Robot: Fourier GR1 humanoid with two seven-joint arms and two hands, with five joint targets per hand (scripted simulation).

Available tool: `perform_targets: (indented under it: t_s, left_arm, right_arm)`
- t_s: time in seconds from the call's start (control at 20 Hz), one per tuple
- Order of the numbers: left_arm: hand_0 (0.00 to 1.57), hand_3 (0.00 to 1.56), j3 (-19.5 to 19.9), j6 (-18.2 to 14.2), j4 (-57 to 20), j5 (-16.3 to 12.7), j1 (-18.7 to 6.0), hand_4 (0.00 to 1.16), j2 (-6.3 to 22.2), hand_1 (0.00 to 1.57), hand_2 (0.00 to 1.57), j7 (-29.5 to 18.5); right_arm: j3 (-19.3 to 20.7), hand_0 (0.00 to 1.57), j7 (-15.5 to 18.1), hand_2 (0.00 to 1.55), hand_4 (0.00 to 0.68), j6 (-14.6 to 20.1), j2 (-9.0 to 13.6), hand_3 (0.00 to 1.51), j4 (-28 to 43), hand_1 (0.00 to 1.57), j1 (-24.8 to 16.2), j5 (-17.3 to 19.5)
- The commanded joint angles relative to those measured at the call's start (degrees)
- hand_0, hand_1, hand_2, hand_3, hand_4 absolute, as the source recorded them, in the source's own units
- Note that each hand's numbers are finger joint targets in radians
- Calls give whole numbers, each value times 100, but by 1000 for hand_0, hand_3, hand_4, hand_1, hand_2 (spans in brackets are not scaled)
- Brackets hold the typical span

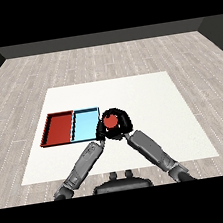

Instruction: Pick the red can and put it in the red box

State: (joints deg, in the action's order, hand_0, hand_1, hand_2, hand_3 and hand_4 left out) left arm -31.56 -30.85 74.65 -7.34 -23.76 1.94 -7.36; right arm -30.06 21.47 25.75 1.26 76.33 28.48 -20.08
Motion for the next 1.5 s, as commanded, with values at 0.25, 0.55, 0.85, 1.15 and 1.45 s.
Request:
perform_targets:
  t_s: [0.25,0.55,0.85,1.15,1.45]
  left_arm:
    - [1571,1382,-54,-199,327,316,82,873,-186,1571,1500,222]
    - [1571,1426,34,-233,157,58,-137,926,-185,1571,1530,97]
    - [1571,1491,-56,-234,-97,-291,-206,1140,-185,1571,1569,-294]
    - [1571,1494,94,-103,-76,-89,-34,1148,-186,1571,1571,-350]
    - [1571,1486,134,-185,225,153,-210,1150,-190,1571,1571,197]
  right_arm:
    - [-371,1522,22,1458,538,228,-121,1398,357,1522,-214,132]
    - [-350,1486,-75,1454,545,183,-120,1398,266,1486,16,83]
    - [-33,0,-71,0,0,-389,-119,0,396,0,-162,81]
    - [352,0,-436,0,0,-662,246,0,859,0,-211,151]
    - [622,0,-555,0,0,-533,310,0,1230,0,-438,559]
